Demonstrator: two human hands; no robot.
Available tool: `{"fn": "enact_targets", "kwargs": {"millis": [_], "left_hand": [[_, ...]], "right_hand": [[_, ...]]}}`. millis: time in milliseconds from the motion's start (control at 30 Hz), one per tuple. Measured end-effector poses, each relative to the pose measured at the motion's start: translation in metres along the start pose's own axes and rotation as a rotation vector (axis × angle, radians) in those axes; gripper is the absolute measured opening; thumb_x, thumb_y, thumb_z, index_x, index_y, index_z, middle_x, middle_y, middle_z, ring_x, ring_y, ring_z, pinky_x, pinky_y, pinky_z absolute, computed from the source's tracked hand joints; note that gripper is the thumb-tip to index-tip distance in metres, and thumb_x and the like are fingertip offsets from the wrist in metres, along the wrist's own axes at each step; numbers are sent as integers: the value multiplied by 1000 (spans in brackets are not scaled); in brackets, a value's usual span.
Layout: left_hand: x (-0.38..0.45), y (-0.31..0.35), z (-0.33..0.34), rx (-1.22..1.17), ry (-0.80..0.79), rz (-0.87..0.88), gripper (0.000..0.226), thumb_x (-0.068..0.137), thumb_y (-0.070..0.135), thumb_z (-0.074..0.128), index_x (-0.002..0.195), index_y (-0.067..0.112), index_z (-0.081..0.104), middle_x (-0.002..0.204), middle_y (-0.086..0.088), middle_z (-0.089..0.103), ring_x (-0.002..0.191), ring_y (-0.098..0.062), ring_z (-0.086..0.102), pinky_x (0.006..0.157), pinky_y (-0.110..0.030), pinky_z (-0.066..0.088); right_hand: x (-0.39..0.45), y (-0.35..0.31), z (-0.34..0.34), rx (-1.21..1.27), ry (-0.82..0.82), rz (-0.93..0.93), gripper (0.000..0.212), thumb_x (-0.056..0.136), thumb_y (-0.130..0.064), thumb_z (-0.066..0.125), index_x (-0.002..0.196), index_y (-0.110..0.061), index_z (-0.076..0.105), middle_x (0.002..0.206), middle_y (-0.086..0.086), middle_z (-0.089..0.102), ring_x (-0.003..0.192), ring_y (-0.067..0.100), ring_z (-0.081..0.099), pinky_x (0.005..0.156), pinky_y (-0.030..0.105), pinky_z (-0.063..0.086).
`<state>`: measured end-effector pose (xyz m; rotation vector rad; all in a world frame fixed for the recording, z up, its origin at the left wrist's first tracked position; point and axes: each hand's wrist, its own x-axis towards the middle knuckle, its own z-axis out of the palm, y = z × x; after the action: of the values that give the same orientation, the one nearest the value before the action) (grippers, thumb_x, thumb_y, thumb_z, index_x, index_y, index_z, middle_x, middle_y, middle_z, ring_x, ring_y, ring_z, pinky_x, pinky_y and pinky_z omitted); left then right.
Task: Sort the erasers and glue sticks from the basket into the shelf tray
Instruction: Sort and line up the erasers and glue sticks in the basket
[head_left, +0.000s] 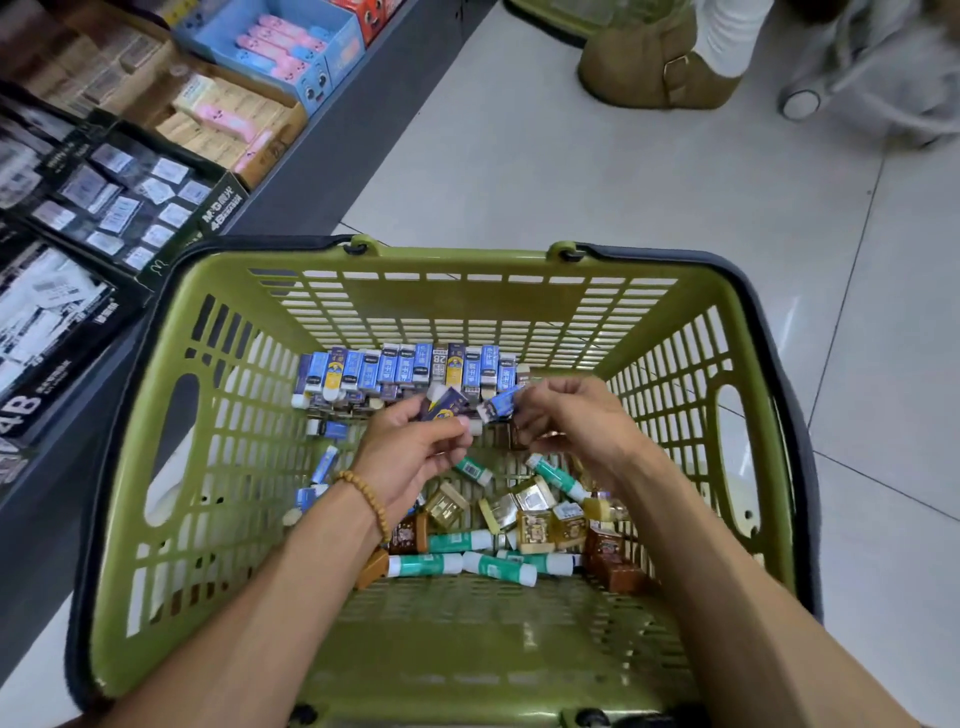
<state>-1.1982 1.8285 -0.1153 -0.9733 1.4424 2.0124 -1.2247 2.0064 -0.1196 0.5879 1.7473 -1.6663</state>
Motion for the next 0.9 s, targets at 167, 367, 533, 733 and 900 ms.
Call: {"fn": "enact_targets", "kwargs": {"millis": [167, 367, 533, 733, 900], "left_hand": [[-1, 1, -9, -43, -86, -73, 39, 82, -9, 61, 119, 0, 55, 81, -9, 57, 61, -16, 57, 50, -22, 47], [-1, 4, -15, -14, -124, -75, 20, 91, 3, 57, 111, 0, 54, 90, -15, 66, 72, -23, 66, 63, -30, 55], [-2, 1, -21, 199, -89, -45, 19, 87, 13, 64, 104, 7, 60, 100, -12, 74, 90, -25, 71, 85, -39, 54], [0, 1, -19, 65, 16, -60, 7, 85, 4, 66, 90, 0, 65, 88, -12, 73, 82, -24, 72, 76, -32, 60], [-6, 7, -21, 91, 70, -25, 12, 84, 4, 68, 95, 0, 68, 95, -13, 74, 83, -19, 72, 67, -28, 60]], "right_hand": [[18, -12, -24, -81, 134, -12, 9, 91, -10, 65, 88, -3, 71, 69, 4, 68, 57, 12, 62, 58, 27, 51], [49, -16, -9, -151, 190, 5, 15, 91, -6, 67, 76, -2, 67, 69, 13, 69, 54, 17, 63, 52, 26, 54], [58, -4, 5, 19, 271, -10, 12, 86, 0, 72, 75, -2, 70, 69, 14, 69, 57, 18, 62, 65, 30, 58], [56, 0, 8, -18, 308, -60, 12, 88, -7, 72, 79, 0, 70, 68, 9, 66, 52, 12, 56, 48, 20, 47], [36, -8, 14, -194, 296, -209, 32, 91, -20, 67, 67, 0, 65, 63, 11, 64, 61, 15, 57, 65, 19, 50]]}}
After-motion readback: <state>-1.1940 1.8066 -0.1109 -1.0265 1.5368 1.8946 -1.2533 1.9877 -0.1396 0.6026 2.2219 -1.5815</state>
